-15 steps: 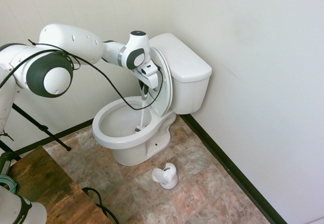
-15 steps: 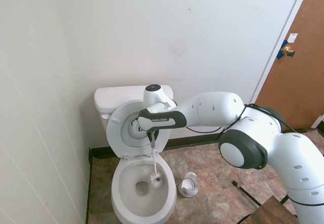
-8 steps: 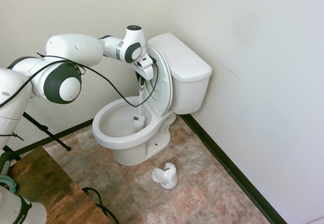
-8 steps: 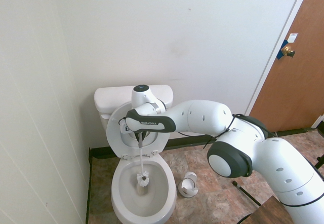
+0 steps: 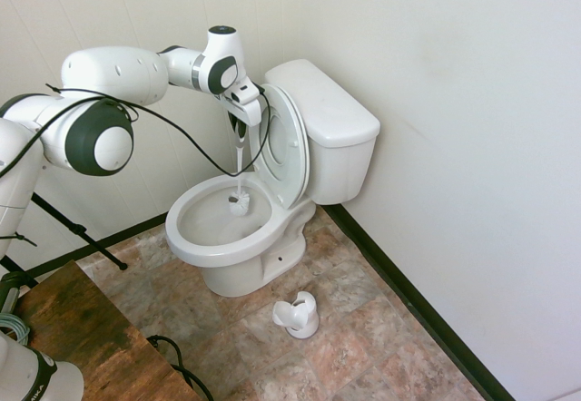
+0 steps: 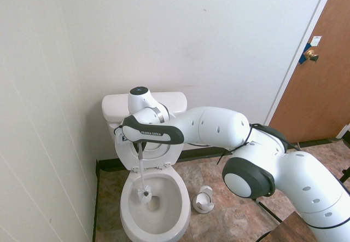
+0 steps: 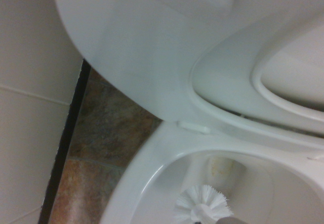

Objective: Clean the toilet

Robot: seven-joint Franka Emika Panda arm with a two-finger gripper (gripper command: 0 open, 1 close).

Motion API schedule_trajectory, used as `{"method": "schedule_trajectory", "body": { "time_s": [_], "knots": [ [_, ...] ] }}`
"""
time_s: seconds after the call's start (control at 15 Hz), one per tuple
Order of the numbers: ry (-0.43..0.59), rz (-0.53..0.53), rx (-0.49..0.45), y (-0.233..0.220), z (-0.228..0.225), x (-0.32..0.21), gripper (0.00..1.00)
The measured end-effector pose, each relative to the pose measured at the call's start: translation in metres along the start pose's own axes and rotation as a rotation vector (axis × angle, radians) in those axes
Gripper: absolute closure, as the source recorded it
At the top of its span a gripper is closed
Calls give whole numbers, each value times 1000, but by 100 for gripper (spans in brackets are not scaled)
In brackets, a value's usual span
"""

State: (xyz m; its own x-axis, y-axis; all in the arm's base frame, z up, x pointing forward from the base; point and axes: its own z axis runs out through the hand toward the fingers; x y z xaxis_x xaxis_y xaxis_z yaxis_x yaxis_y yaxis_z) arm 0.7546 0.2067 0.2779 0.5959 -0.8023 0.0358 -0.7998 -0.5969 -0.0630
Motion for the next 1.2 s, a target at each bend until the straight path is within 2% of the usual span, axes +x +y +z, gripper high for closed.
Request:
{"method": "schedule_trajectory", "body": {
  "time_s": [0.4, 0.73, 1.0, 1.13, 1.2],
  "knots": [
    [26, -8, 11, 36, -116, -12, 100],
    [68, 64, 33, 113, -214, 15, 100],
    [116, 143, 117, 188, -243, 60, 100],
    [123, 180, 160, 228, -242, 81, 100],
    [118, 193, 173, 264, -234, 82, 100]
  ]
}}
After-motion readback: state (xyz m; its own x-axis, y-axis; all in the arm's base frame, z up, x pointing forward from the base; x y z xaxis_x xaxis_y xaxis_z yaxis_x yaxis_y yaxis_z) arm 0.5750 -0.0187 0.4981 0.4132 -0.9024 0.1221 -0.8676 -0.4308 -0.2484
